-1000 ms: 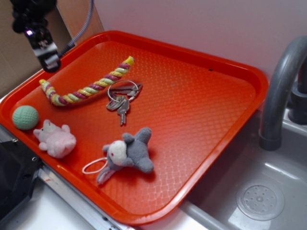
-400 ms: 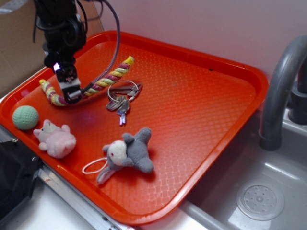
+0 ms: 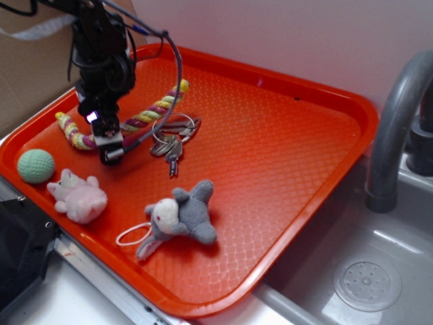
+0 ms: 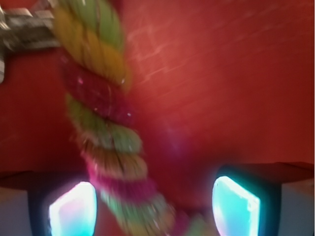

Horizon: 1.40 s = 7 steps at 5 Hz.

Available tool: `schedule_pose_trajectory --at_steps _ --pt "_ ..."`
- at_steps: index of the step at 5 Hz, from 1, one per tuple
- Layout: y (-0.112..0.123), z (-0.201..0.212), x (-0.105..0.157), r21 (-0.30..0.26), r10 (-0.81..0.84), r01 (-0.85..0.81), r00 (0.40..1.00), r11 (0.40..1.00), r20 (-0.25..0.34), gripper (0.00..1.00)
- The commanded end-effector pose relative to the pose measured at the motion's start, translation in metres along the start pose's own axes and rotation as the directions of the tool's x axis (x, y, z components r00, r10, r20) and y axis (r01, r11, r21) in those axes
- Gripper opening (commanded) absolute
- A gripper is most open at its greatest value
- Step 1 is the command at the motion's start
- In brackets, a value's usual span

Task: Grab the multicolored rope.

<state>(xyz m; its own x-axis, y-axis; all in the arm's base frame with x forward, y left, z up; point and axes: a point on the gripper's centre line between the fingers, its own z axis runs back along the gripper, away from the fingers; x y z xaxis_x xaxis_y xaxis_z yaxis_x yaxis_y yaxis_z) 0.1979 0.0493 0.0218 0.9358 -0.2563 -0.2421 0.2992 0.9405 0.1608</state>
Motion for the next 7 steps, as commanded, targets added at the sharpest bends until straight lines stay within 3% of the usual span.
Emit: schedule_pose_trajectory --at_steps 1,4,5,6,7 --pt "-0.011 -0.009 0.003 0.008 -0.046 0.046 0.999 0.999 0.011 0.00" --pt "-0.007 -0.003 0.002 0.030 -0.033 0.033 0.999 0.999 0.014 0.00" --pt "-0.003 0.029 -0.001 0.025 0.008 -0.010 0.999 1.000 0.042 0.00" --pt "-0.005 0.081 -0.005 -0.034 0.145 -0.143 0.987 0.989 0.069 0.00" --pt "-0.007 0.132 -0.015 -0.167 0.306 -0.296 0.951 0.940 0.037 0.00"
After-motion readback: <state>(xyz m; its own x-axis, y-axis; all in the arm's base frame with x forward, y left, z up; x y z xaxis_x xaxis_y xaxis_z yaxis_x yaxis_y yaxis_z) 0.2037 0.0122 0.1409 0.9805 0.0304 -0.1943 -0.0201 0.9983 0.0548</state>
